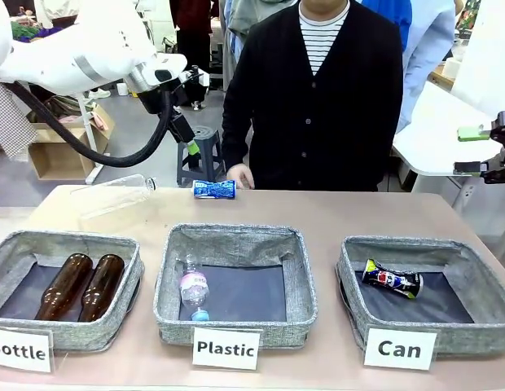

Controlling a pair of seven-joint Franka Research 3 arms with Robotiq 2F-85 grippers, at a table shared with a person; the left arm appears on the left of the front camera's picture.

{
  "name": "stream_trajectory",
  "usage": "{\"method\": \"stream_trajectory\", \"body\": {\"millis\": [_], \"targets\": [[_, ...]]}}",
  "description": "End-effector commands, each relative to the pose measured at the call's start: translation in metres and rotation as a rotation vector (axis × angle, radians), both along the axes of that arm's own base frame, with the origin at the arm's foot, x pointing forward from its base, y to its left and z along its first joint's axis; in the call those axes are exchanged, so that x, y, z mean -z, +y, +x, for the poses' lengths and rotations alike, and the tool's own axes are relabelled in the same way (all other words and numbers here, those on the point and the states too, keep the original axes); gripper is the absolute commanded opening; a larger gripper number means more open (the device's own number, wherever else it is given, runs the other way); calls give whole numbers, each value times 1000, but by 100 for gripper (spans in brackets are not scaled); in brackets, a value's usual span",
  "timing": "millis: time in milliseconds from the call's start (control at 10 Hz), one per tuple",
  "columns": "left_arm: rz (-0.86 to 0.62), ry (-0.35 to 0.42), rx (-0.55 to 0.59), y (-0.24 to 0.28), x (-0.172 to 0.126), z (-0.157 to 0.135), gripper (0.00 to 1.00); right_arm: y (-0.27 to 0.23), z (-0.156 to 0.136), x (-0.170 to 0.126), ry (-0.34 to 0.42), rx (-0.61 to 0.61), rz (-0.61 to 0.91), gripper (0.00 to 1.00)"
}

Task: Sort the can waste into the basket.
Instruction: Pick up the can waste from the table and place it in the right Fabric basket.

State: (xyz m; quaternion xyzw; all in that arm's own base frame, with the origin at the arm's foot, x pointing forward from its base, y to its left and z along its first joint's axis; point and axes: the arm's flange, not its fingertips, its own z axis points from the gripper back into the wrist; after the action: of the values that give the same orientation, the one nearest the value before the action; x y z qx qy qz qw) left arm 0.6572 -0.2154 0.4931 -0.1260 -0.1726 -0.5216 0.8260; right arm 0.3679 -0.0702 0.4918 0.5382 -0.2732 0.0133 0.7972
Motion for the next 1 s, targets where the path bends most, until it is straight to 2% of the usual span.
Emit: {"method": "stream_trajectory", "body": {"millis": [0, 100, 200, 300, 400, 500, 700, 900], "targets": [[-31, -52, 341, -17, 12, 14, 100, 0, -2, 0, 0, -8, -8, 100], [-193, 21, 544, 16, -8, 4, 100, 0, -2, 0, 0, -8, -8, 100], [-328, 14, 557, 76, -43, -19, 100, 0, -2, 0, 0, -8, -8, 100], [-425, -6, 447, 154, -77, -65, 100, 0, -2, 0, 0, -8, -8, 100], [-496, -106, 305, 225, -100, -115, 100, 0, -2, 0, 0, -8, -8, 100], [-530, -152, 236, 295, -111, -158, 100, 0, -2, 0, 0, -8, -8, 100], [-731, -231, -59, 422, -96, -207, 100, 0, -2, 0, 0, -8, -8, 100], [-891, -309, -227, 497, -38, -244, 100, 0, -2, 0, 0, -8, -8, 100]]}}
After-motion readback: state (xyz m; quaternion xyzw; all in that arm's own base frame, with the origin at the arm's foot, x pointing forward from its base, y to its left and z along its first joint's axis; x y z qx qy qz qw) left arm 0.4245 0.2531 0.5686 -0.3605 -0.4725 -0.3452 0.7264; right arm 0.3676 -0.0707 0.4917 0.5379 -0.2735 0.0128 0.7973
